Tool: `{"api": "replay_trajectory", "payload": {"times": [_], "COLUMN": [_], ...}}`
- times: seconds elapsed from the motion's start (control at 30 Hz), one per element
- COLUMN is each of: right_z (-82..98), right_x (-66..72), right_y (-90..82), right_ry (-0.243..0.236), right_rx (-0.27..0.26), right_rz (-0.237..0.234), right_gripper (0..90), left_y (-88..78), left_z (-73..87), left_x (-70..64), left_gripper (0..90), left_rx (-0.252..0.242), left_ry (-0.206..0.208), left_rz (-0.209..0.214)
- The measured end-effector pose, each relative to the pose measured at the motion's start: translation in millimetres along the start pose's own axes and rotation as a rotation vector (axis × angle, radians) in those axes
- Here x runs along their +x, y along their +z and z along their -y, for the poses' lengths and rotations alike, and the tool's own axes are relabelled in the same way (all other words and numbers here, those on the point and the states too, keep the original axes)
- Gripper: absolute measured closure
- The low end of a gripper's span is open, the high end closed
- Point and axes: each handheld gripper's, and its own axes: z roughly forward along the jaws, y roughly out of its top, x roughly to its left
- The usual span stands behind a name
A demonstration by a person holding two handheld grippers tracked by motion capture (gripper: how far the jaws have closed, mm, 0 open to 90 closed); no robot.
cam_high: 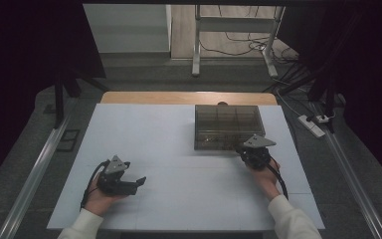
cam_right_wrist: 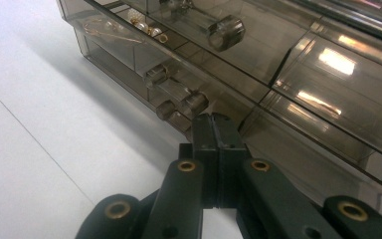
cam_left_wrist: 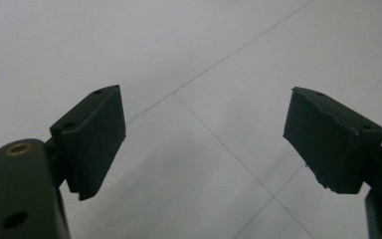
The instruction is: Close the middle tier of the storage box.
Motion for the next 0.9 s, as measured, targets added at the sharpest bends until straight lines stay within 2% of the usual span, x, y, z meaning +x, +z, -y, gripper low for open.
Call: {"api": "replay_trajectory", "payload": {"times": [0.4, 0.57, 0.9], "right_z": [-3.2, -4.1, -4.0], "right_x": [-3.5, -5.5, -3.8], "right_y": [5.1, 6.0, 5.4], "right_ry": [0.008, 0.011, 0.011], "right_rx": [-0.005, -0.002, 0.000], "right_rz": [0.013, 0.003, 0.009], "right_gripper": [89.3, 89.4, 89.3], "left_y": [0.3, 0.6, 0.0], "left_z": [0.1, 0.1, 0.5], "left_x": [-0.2, -0.1, 0.0], "left_gripper": [16.6, 16.6, 16.6], "left_rx": [0.003, 0.004, 0.003], "left_ry": [0.003, 0.004, 0.005], "left_rz": [0.000, 0.000, -0.003]}}
